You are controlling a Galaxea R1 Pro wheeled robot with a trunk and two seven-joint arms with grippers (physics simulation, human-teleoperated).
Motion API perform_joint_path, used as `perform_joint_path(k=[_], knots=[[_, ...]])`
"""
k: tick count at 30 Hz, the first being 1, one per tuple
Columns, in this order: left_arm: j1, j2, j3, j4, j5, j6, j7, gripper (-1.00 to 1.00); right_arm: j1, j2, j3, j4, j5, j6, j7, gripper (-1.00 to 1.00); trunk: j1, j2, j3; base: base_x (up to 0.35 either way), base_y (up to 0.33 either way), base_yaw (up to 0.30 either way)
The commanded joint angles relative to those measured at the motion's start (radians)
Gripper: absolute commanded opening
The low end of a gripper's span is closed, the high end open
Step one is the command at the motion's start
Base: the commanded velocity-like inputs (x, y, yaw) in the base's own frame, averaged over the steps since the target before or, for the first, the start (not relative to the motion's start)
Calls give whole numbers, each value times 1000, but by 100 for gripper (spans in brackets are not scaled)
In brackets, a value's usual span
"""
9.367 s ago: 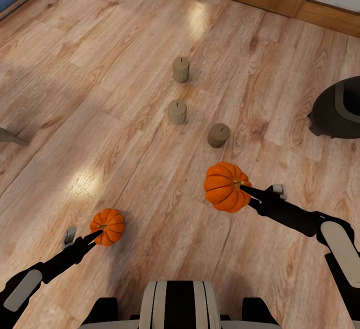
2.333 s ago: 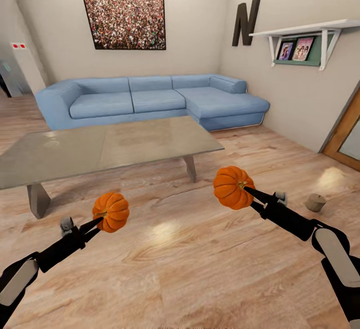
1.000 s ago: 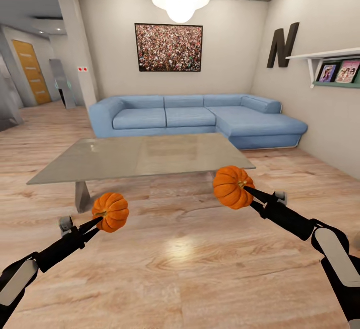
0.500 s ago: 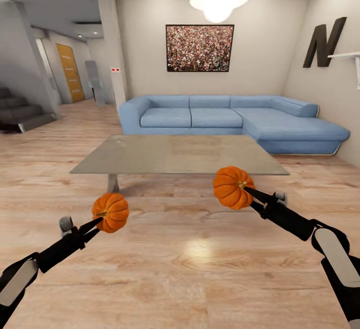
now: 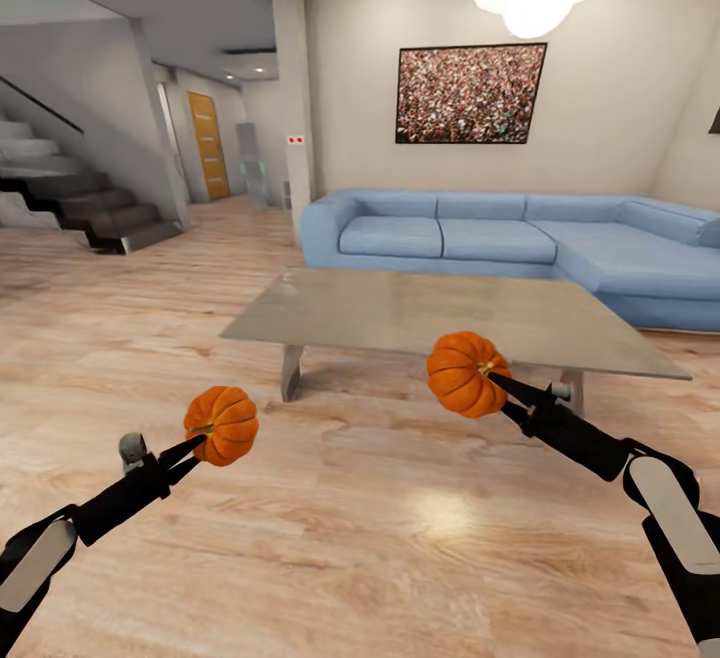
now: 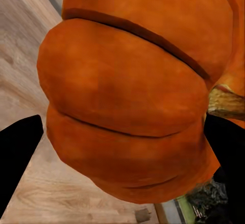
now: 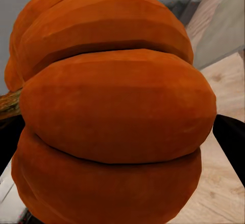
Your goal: Place each of the two pumpkins and all three candles from the living room inside a cabinet in the living room (use any cabinet), then make sure every cabinet is closed, and position the cauldron so it is next to a table in the living room.
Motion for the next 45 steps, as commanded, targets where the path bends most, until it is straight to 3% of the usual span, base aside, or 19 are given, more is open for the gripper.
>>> perform_joint_path(k=[1,30,45], knots=[[-1,0,0,0,13,11,-1,-100,-1,0,-2,-1,-14,10,1,-100,0,0,-1,186,264,284],[-1,-1,-6,1,14,11,0,-100,-1,1,-1,0,-14,9,1,-100,0,0,-1,252,206,284],[-1,-1,-6,4,14,11,0,-100,-1,1,0,0,-14,9,1,-100,0,0,-1,23,42,284]])
